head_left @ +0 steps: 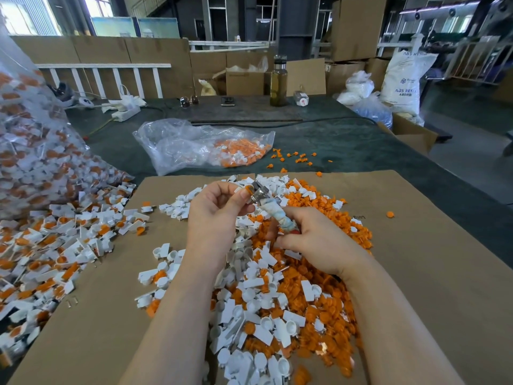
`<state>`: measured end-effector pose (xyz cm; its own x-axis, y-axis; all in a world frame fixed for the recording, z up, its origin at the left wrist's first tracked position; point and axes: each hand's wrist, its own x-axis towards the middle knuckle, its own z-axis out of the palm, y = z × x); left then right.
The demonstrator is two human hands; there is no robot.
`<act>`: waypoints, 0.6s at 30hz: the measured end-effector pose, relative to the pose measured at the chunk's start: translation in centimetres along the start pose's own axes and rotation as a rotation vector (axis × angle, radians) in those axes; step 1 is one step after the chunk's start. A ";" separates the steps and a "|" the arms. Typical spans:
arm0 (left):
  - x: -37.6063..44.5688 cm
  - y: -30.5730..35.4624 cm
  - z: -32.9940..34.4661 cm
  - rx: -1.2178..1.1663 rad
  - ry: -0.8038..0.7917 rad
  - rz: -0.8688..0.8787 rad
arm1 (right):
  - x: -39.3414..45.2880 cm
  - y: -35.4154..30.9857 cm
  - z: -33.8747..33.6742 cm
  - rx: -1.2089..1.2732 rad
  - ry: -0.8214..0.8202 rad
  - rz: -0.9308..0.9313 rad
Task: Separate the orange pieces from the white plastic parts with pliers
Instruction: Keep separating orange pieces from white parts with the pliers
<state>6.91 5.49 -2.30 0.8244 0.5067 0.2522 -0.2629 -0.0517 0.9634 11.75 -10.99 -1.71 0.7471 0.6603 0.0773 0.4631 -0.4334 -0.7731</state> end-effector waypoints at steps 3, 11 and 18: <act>0.0 -0.1 0.1 0.007 0.004 0.007 | 0.1 0.1 0.1 -0.033 0.017 0.003; 0.2 -0.1 -0.2 -0.053 -0.006 -0.068 | 0.4 0.2 0.6 -0.111 0.061 0.006; 1.8 0.0 -4.3 -0.582 0.473 -0.528 | 1.0 1.4 0.8 -0.198 0.269 0.035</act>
<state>6.23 10.06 -2.20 0.6519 0.6472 -0.3951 -0.2270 0.6637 0.7127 12.70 -10.43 -3.22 0.8510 0.4689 0.2364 0.4989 -0.5812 -0.6429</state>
